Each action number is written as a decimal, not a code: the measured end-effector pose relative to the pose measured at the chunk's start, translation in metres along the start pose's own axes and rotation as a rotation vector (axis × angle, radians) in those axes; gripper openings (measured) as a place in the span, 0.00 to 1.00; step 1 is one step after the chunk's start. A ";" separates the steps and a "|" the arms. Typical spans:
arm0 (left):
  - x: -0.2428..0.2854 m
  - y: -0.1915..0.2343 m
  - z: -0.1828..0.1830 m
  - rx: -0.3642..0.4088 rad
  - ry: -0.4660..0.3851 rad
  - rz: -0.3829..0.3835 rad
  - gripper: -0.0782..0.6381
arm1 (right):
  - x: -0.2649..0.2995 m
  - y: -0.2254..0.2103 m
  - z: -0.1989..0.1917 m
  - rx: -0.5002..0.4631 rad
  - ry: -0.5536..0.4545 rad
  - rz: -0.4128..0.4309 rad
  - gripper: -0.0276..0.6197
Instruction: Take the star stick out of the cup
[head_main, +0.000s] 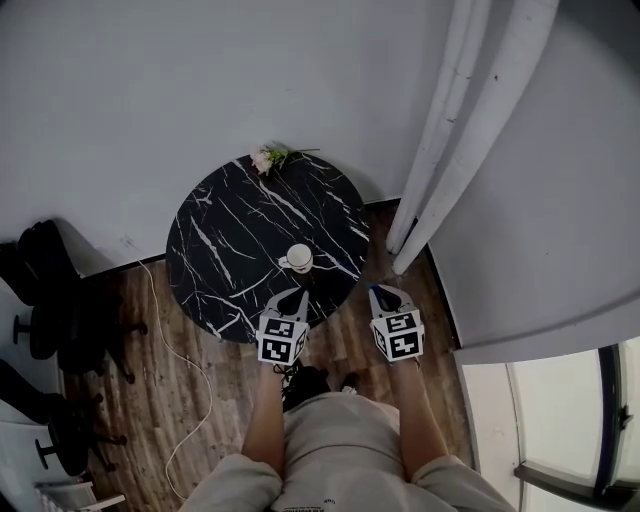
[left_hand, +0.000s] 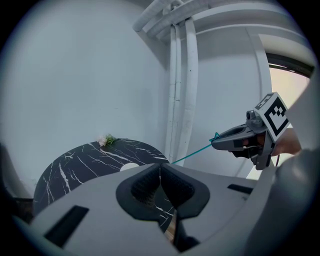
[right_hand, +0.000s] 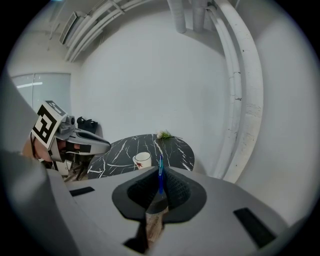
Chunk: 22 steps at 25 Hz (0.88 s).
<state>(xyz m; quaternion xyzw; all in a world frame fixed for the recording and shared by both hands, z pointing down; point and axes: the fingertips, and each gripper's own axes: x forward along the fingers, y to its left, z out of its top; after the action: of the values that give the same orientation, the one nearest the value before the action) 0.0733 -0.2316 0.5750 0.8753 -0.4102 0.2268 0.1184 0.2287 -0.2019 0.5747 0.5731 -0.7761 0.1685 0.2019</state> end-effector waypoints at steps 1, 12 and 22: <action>-0.001 -0.001 -0.002 0.002 0.004 0.000 0.14 | -0.001 0.001 -0.001 0.000 0.000 0.002 0.11; -0.004 -0.002 -0.005 0.002 0.009 0.008 0.14 | -0.001 -0.001 -0.006 -0.001 0.007 0.010 0.11; -0.005 0.004 -0.004 0.003 0.005 0.019 0.14 | 0.002 0.002 -0.003 -0.012 0.008 0.028 0.11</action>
<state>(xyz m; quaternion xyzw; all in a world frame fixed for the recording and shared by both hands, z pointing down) 0.0661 -0.2296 0.5764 0.8711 -0.4177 0.2310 0.1160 0.2270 -0.2009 0.5784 0.5603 -0.7842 0.1689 0.2064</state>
